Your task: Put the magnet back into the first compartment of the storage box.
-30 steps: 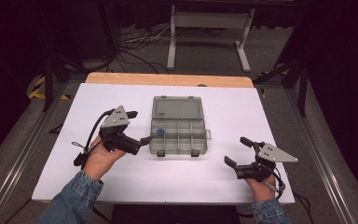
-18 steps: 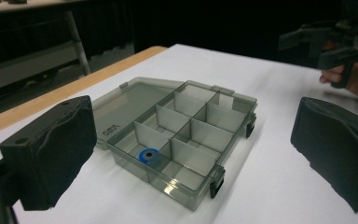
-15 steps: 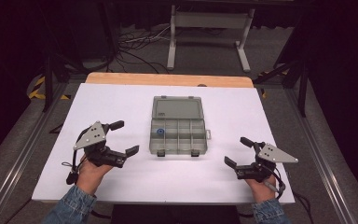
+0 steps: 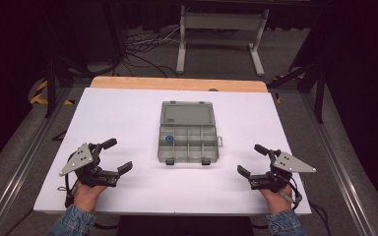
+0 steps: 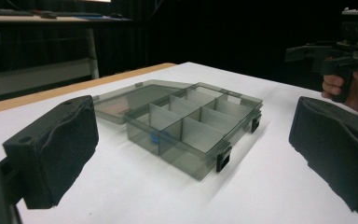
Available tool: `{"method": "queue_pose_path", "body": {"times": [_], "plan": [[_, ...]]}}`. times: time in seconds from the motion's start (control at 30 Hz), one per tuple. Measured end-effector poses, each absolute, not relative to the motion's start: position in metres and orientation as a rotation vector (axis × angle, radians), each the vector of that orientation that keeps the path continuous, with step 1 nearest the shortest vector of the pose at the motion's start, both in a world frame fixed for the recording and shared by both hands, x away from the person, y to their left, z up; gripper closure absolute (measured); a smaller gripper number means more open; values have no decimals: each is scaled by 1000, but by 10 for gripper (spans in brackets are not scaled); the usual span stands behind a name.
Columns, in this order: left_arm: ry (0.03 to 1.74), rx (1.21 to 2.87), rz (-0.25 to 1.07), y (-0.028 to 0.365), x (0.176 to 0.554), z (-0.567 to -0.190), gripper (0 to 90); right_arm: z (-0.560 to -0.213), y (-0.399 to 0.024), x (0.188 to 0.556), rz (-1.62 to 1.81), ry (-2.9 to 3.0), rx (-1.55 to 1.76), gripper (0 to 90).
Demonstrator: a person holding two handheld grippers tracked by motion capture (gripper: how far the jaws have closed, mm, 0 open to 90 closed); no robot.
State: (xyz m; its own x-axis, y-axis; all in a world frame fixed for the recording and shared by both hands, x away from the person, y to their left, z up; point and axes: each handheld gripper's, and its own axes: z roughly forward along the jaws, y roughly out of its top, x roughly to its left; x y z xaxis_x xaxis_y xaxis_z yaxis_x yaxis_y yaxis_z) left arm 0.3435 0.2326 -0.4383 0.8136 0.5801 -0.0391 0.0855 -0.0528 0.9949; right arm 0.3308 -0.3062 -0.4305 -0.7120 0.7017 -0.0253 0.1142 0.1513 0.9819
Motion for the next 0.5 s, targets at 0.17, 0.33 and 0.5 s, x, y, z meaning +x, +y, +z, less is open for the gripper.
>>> {"method": "queue_pose_path", "body": {"times": [0.17, 0.33, 0.5], "plan": [[560, 1593, 430, 237, 343, -452, 19, -429, -305, 330, 1588, 1948, 760, 23], [587, 1613, 404, 239, 352, -462, 19, -426, -303, 328, 1607, 1950, 746, 11], [581, 1585, 399, 240, 350, -462, 23, -425, -303, 327, 1606, 1939, 755, 8]]}}
